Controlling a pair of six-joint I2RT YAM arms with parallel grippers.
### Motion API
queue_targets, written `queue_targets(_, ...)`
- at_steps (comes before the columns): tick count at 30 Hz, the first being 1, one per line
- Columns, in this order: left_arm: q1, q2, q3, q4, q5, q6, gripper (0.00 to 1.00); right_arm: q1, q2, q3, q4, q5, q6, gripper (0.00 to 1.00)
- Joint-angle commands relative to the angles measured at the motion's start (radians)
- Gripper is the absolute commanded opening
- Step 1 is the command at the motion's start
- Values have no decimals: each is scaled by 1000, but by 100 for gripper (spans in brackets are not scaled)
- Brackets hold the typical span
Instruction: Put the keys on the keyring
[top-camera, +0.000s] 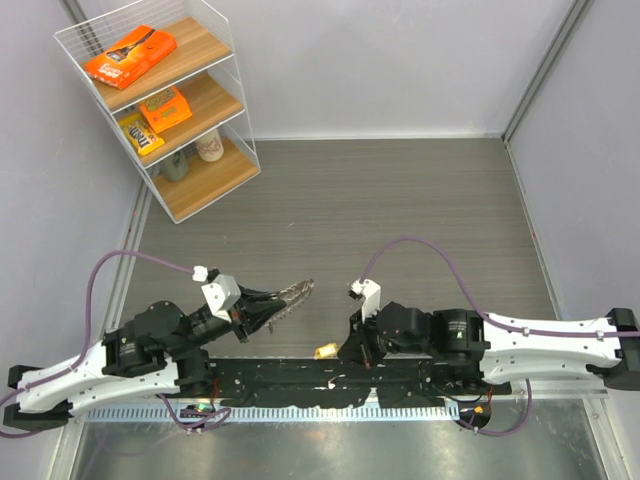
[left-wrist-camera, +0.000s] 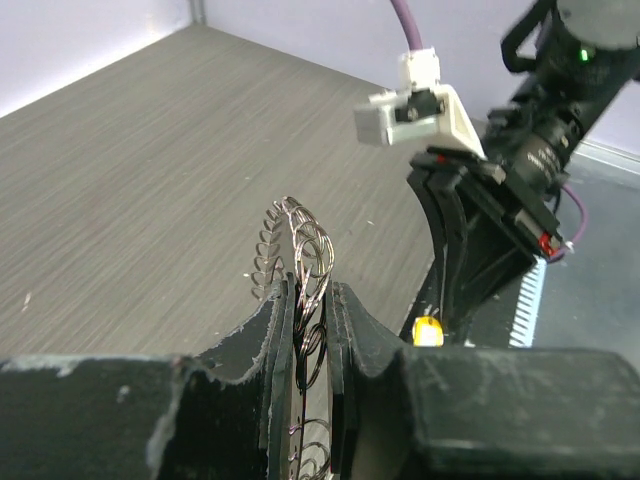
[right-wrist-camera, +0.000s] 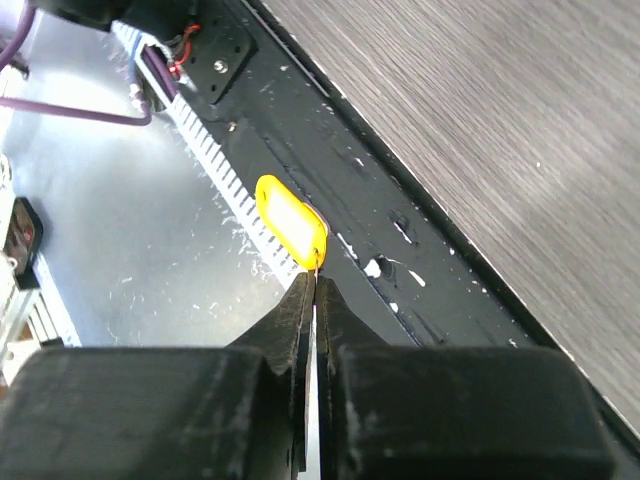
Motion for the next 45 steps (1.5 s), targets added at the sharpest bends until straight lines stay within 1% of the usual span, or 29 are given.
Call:
queue_targets(1,0,42,52,119,145,13,0,2,-25,132,-143,-46,-235,6)
queue_targets(3,-1,60,65,137,200,13,0,4,-17,192,-218,-32,-272,6)
queue_targets(6,-1,89,77,147,234,7,0,4,13,279,-367,66,-293,6)
queue_targets(9,-1,108,83,151,273,-4,0,2,10,292,-386,98,-304,6)
queue_targets(12,-1,114,85,150,267,-18,0,2,-1,278,-392,182,-266,6)
queue_targets(14,0,105,85,145,248,-30,0,-1,12,237,-385,239,-226,6)
queue_targets(15,0,98,85,144,215,-35,0,-11,27,215,-376,257,-208,5)
queue_targets(16,0,91,80,137,198,-38,0,-19,36,160,-361,265,-182,5)
queue_targets(17,-1,83,77,133,182,-39,0,-42,51,143,-323,273,-169,6)
queue_targets(18,-1,78,74,130,169,-39,0,-53,58,88,-303,273,-133,6)
queue_targets(23,-1,83,83,98,133,-32,0,-163,96,-107,-58,225,-59,6)
queue_targets(25,-1,88,85,93,126,-32,0,-202,119,-148,-7,224,-40,5)
queue_targets(28,-1,94,83,94,116,-25,0,-249,156,-185,68,221,-33,5)
queue_targets(35,0,109,85,94,90,-7,0,-297,246,-155,72,254,-73,5)
queue_targets(36,-1,109,83,99,86,-6,0,-304,246,-150,72,256,-74,7)
queue_targets(37,0,108,80,98,81,-4,0,-308,243,-141,72,256,-77,13)
queue_targets(38,0,109,80,101,78,-2,0,-308,228,-136,64,259,-79,29)
queue_targets(39,-1,111,79,98,76,-2,0,-308,220,-124,58,262,-82,38)
queue_targets(42,0,112,77,97,72,-2,0,-308,159,-106,1,279,-85,43)
queue_targets(43,-1,112,76,96,70,-2,0,-309,142,-100,-23,284,-85,48)
queue_targets(45,0,111,69,102,64,1,0,-308,98,-93,-43,294,-85,48)
